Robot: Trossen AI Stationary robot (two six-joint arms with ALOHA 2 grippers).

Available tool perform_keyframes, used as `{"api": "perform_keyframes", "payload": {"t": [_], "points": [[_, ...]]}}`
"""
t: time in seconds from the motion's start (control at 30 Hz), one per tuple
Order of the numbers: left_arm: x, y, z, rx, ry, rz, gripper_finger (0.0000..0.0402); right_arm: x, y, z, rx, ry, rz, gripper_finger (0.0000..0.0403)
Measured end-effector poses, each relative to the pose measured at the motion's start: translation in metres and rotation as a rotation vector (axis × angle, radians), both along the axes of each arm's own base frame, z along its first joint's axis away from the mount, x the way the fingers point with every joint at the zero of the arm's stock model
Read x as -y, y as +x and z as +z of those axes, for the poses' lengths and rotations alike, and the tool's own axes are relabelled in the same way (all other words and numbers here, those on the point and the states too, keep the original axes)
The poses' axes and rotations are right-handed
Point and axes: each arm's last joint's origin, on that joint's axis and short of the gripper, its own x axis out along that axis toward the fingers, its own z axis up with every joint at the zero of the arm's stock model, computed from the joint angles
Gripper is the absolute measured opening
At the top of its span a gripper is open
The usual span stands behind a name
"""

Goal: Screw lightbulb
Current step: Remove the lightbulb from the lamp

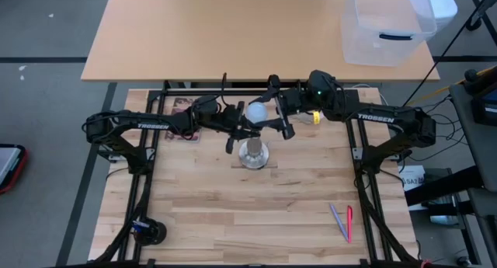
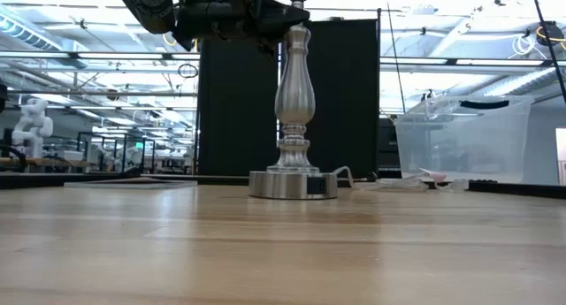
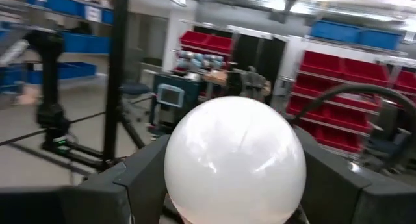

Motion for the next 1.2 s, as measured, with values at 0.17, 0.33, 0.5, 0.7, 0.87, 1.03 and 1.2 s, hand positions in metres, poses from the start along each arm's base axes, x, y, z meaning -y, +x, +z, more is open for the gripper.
{"api": "perform_keyframes", "payload": {"t": [0.17,0.33,0.5,0.7,0.87,1.03,1.2], "points": [[0.002,-0.001,0.001,0.006,-0.006,-0.081,0.0072,0.003,-0.003,0.002,0.025,-0.032,0.123,0.0271],[0.002,-0.001,0.001,0.010,-0.007,-0.117,0.0072,0.006,-0.003,0.002,0.042,-0.047,0.163,0.0273],[0.004,-0.002,0.001,0.014,-0.006,-0.187,0.0072,0.006,0.006,-0.003,0.082,-0.061,0.266,0.0272],[0.006,-0.003,0.001,0.017,-0.004,-0.242,0.0072,0.010,0.018,-0.010,0.132,-0.055,0.357,0.0273],[0.006,-0.004,0.000,0.015,-0.004,-0.269,0.0072,0.012,0.028,-0.010,0.136,-0.053,0.406,0.0274],[0.005,-0.006,-0.001,0.004,-0.015,-0.310,0.0072,0.013,0.045,-0.006,0.121,-0.038,0.466,0.0274],[0.006,-0.006,-0.003,-0.016,-0.026,-0.323,0.0072,0.017,0.057,-0.002,0.103,-0.010,0.499,0.0274]]}}
